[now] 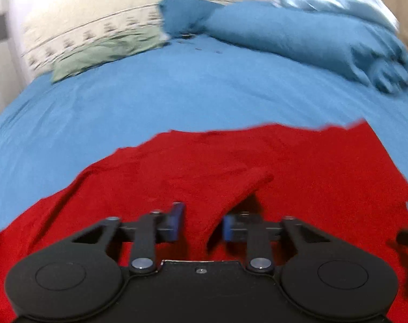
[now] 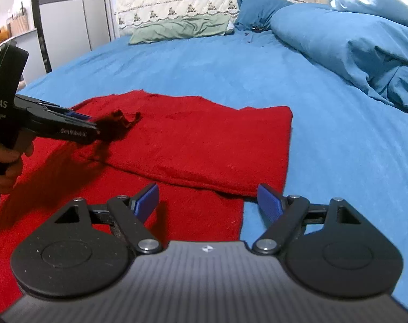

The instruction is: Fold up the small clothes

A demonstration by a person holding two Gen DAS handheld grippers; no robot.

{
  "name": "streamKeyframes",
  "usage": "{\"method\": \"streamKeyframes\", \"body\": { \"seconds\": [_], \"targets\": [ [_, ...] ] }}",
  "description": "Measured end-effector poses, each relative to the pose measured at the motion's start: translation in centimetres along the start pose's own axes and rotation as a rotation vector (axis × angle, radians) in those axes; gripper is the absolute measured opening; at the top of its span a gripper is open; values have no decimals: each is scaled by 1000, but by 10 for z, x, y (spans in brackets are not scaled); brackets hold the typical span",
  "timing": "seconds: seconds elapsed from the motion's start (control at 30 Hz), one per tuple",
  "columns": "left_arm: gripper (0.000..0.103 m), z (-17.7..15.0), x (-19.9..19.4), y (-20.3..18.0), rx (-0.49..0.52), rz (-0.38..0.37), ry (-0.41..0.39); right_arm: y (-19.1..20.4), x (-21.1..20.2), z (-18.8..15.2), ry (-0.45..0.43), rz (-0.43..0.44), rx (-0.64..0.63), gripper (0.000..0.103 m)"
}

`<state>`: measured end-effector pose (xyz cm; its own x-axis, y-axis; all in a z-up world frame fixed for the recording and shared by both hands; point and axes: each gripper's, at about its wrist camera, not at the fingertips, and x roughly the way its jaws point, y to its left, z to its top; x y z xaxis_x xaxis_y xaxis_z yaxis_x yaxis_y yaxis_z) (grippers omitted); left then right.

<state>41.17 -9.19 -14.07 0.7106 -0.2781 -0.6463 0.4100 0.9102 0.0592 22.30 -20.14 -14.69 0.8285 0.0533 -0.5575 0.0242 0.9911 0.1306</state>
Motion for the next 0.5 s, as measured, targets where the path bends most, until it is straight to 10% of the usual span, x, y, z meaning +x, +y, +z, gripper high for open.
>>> {"method": "streamKeyframes", "body": {
  "seconds": [0.2, 0.5],
  "targets": [
    [21, -14, 2, 62, -307, -56, 31, 2, 0, 1, -4, -17, 6, 96],
    [31, -21, 0, 74, -354, -129, 19, -12, 8, -2, 50, -130, 65, 99]
  ]
}}
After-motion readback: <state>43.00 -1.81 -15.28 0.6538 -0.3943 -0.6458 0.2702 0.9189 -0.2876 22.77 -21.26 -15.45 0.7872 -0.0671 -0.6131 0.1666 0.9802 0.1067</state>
